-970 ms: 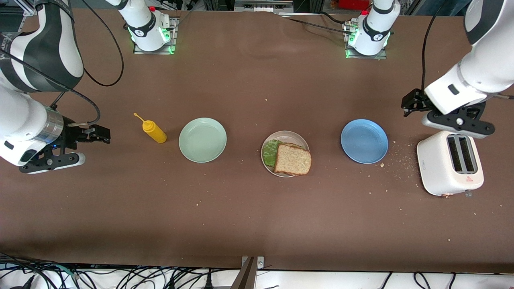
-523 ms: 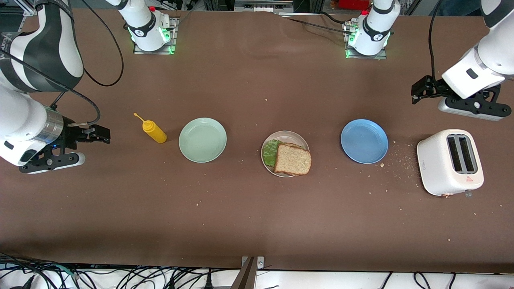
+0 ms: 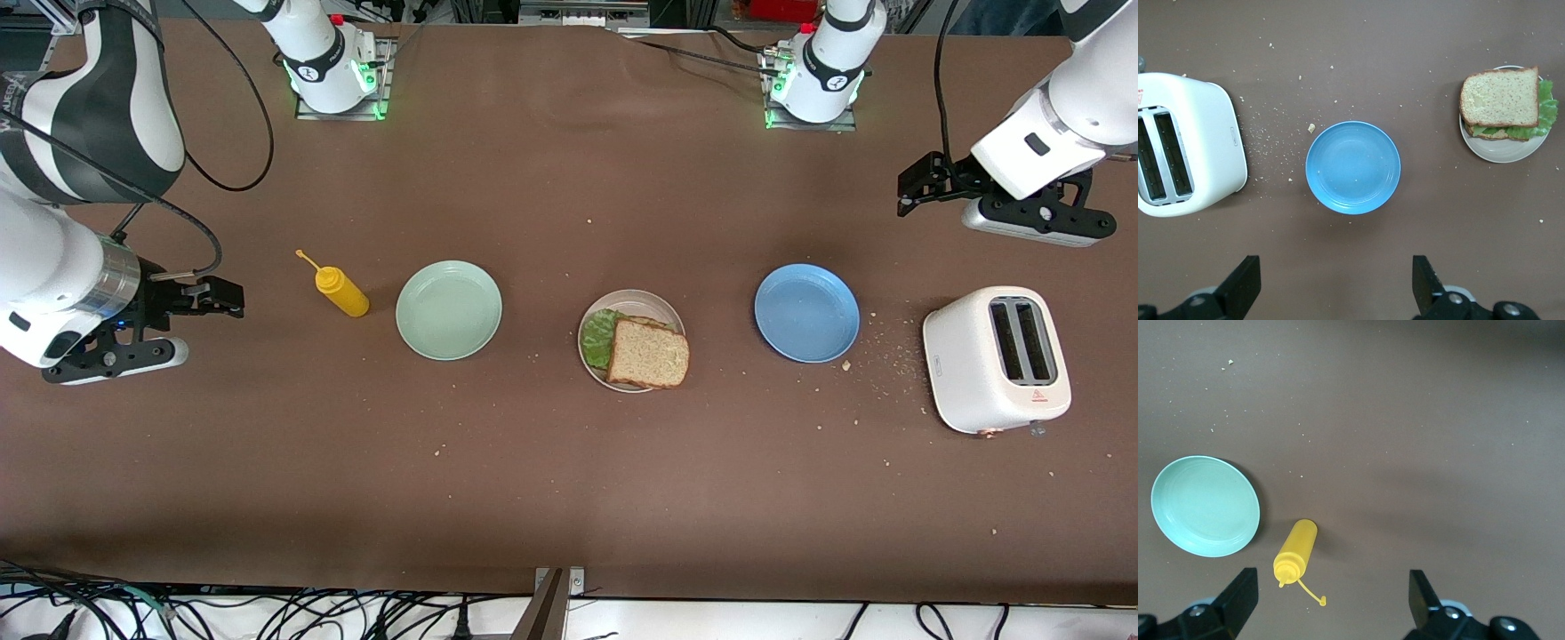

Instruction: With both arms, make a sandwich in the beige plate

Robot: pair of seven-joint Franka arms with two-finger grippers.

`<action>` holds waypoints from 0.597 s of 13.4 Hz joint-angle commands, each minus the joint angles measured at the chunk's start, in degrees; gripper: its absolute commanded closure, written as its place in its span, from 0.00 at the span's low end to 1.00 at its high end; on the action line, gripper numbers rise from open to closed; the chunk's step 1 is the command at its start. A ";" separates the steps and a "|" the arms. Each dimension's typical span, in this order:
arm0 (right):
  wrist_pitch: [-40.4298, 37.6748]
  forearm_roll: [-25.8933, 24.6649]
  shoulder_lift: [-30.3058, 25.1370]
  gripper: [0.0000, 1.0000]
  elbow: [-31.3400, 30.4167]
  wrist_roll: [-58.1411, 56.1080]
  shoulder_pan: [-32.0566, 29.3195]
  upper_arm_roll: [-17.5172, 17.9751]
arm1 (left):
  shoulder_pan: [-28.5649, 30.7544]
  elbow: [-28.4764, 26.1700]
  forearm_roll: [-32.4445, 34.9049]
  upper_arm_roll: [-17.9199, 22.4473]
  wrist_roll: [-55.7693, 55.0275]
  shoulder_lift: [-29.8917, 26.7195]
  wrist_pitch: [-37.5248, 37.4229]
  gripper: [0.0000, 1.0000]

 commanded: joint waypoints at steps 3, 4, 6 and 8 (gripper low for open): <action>0.24 -0.81 -1.07 0.00 -0.77 0.22 -0.40 0.45 | -0.06 1.74 -0.56 0.18 -2.12 1.12 -0.37 0.00; 0.24 -0.81 -1.07 0.00 -0.77 0.22 -0.49 0.45 | -0.06 1.74 -0.56 0.27 -2.12 1.12 -0.46 0.00; 0.33 -0.81 -0.99 0.00 -0.69 0.40 -0.49 0.45 | -0.15 1.74 0.92 0.10 -2.12 1.12 -0.46 0.00; 0.42 -0.81 -0.81 0.00 -0.69 0.22 -0.49 0.45 | -0.23 1.83 1.46 -0.17 -2.21 1.12 -0.46 0.00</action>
